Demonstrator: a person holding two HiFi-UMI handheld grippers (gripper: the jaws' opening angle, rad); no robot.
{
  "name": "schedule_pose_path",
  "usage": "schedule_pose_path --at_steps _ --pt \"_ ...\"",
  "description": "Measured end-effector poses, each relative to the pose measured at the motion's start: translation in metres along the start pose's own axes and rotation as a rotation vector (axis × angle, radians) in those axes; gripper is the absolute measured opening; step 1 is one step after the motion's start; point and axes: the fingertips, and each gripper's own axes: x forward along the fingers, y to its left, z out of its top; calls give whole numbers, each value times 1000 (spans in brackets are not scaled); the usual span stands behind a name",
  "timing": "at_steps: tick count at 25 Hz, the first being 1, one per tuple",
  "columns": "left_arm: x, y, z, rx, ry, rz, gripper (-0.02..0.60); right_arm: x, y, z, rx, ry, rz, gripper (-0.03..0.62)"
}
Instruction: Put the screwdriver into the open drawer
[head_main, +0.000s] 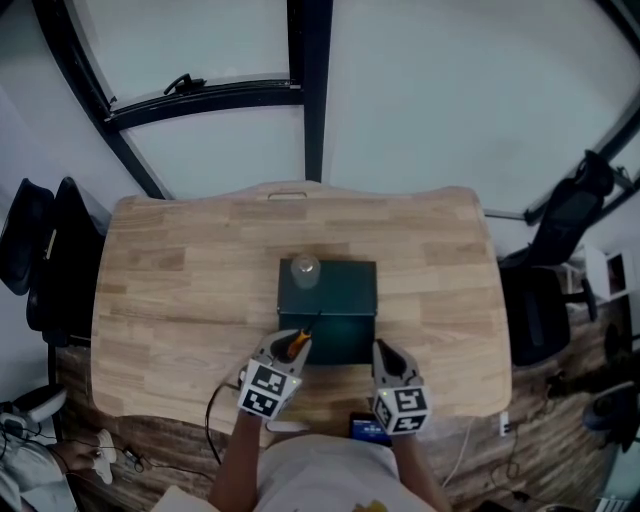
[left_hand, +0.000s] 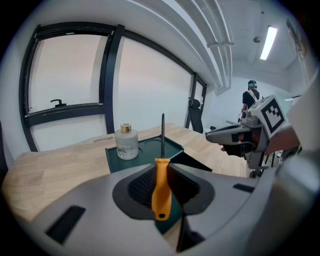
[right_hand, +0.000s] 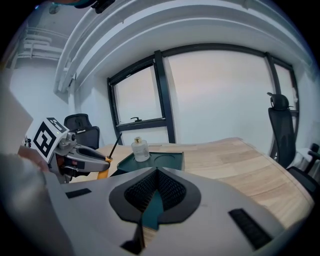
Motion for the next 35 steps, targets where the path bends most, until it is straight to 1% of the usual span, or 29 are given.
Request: schedule_pose_path --at_steps 6,13,19,23,27,35 --pt "13 5 -12 7 37 -7 75 9 -5 -3 1 33 4 -2" --pt "21 10 -23 31 86 -12 75 24 -6 -16 15 60 13 -2" --pt "29 12 -36 34 107 -23 75 32 -7 -15 13 73 21 -2" --pt "30 10 -41 44 144 -34 75 36 -4 -17 12 90 33 -2" --pt "31 8 -46 72 179 -42 75 37 -3 -15 6 90 37 -2" --pt "38 4 -54 91 222 -57 75 37 -7 -20 16 93 31 -2"
